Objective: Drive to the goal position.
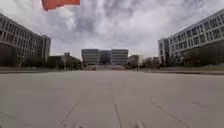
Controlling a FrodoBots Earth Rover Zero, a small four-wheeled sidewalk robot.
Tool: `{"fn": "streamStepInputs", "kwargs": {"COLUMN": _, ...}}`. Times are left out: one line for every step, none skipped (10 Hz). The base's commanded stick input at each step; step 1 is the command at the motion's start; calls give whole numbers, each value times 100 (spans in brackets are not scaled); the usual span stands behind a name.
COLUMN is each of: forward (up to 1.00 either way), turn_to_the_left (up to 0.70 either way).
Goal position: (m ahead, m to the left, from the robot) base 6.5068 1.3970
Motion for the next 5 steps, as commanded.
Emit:
{"fn": "streamStepInputs", "kwargs": {"forward": 70, "turn_to_the_left": 0}}
{"fn": "streamStepInputs", "kwargs": {"forward": 70, "turn_to_the_left": 0}}
{"fn": "streamStepInputs", "kwargs": {"forward": 70, "turn_to_the_left": 0}}
{"fn": "streamStepInputs", "kwargs": {"forward": 70, "turn_to_the_left": 0}}
{"fn": "streamStepInputs", "kwargs": {"forward": 70, "turn_to_the_left": 1}}
